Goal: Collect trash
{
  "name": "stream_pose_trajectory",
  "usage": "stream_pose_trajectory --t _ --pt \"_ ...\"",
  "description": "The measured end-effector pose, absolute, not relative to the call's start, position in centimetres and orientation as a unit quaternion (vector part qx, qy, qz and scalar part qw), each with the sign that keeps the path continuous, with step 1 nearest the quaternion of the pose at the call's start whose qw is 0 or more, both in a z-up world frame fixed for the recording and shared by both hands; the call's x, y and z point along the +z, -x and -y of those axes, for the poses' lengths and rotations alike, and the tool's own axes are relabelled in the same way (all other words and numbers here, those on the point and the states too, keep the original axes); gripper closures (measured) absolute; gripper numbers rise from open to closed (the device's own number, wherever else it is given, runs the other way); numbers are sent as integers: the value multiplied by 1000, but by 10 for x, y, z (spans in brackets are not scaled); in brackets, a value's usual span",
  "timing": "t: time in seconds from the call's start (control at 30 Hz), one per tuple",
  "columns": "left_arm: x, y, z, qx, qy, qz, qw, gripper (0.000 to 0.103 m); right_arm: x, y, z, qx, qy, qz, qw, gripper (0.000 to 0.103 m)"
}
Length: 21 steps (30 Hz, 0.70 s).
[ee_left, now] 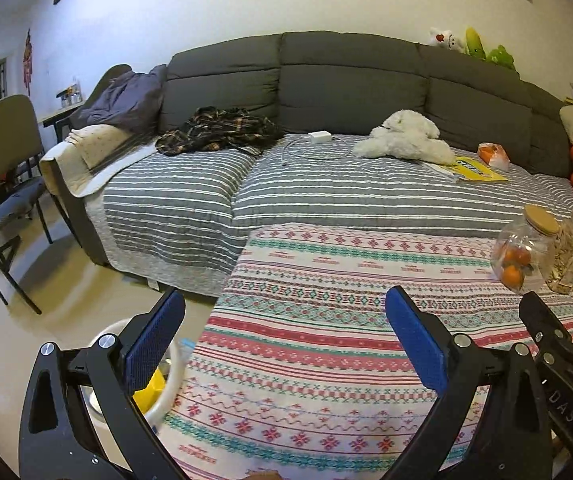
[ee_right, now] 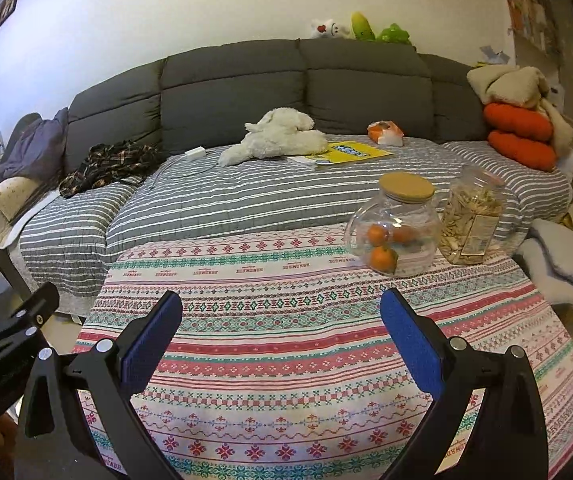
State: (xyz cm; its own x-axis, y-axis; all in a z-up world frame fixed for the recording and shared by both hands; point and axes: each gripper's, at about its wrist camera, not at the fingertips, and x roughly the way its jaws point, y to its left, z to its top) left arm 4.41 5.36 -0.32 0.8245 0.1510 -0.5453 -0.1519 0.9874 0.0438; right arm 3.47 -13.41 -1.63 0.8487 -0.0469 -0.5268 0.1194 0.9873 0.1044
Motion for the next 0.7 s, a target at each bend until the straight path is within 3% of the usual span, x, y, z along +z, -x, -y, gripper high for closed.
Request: stream_pose_trajectory --t 0.7 --pt "6 -40 -60 63 20 -281 957 7 -12 -31 137 -62 -79 -239 966 7"
